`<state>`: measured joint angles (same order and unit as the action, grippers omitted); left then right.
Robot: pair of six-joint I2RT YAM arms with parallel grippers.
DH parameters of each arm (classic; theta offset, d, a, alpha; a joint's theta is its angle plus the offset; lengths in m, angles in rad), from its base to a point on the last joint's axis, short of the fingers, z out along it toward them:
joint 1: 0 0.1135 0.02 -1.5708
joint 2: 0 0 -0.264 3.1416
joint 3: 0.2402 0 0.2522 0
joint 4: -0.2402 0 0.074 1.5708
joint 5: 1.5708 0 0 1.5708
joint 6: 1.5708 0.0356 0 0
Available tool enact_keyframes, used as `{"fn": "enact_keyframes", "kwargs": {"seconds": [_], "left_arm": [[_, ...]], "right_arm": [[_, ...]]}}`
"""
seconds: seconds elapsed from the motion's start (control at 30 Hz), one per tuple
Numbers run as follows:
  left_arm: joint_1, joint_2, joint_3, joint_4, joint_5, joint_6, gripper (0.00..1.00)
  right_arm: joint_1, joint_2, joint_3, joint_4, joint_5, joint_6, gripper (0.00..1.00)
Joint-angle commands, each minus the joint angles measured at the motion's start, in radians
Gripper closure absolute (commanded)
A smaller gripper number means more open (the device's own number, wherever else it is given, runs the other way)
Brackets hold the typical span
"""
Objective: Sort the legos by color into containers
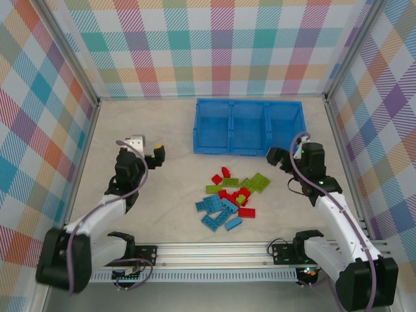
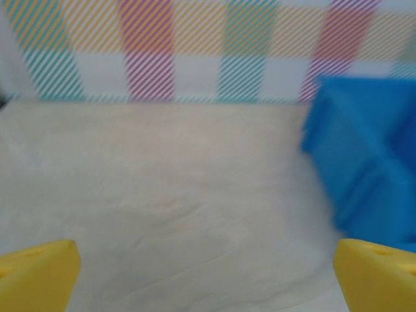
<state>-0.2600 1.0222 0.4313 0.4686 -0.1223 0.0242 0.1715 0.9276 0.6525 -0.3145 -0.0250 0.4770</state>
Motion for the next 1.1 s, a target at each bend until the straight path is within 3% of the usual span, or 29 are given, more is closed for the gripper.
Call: {"fn": "enact_keyframes", "kwargs": {"seconds": [0.0,0.17,0.3,0.4,0.53,0.63,0.87,1.07], "left_arm": [[-0.149,-0.118,0.098,-0.206,0.050,0.024,0.00],[-0.437,-0.142,0.328,-0.522,0.189,0.131,0.00],[-0.656,-0.103,0.532,-0.914,0.288,0.385,0.00],[-0.767,-0.076,0.584,-1.120,0.287,0.572,0.00],[-0.783,-0.099,0.496,-1.099,0.314,0.662,0.00],[-0.783,-0.130,0.435,-0.995,0.334,0.680,0.00],[-0.783,-0.112,0.431,-1.016,0.311,0.696,0.00],[-0.783,-0.128,0.416,-1.012,0.308,0.691,0.00]], "right_arm": [[0.085,0.065,0.023,-0.214,-0.022,0.054,0.03],[0.164,0.195,0.016,-0.197,-0.016,0.086,0.12],[0.215,0.290,0.035,-0.181,0.049,0.110,0.16],[0.232,0.346,0.045,-0.168,0.111,0.124,0.28],[0.237,0.389,0.026,-0.119,0.131,0.140,0.43],[0.238,0.416,0.016,-0.099,0.127,0.153,0.43],[0.240,0.462,0.011,-0.044,0.076,0.165,0.36],[0.240,0.499,0.012,-0.064,0.126,0.158,0.48]]}}
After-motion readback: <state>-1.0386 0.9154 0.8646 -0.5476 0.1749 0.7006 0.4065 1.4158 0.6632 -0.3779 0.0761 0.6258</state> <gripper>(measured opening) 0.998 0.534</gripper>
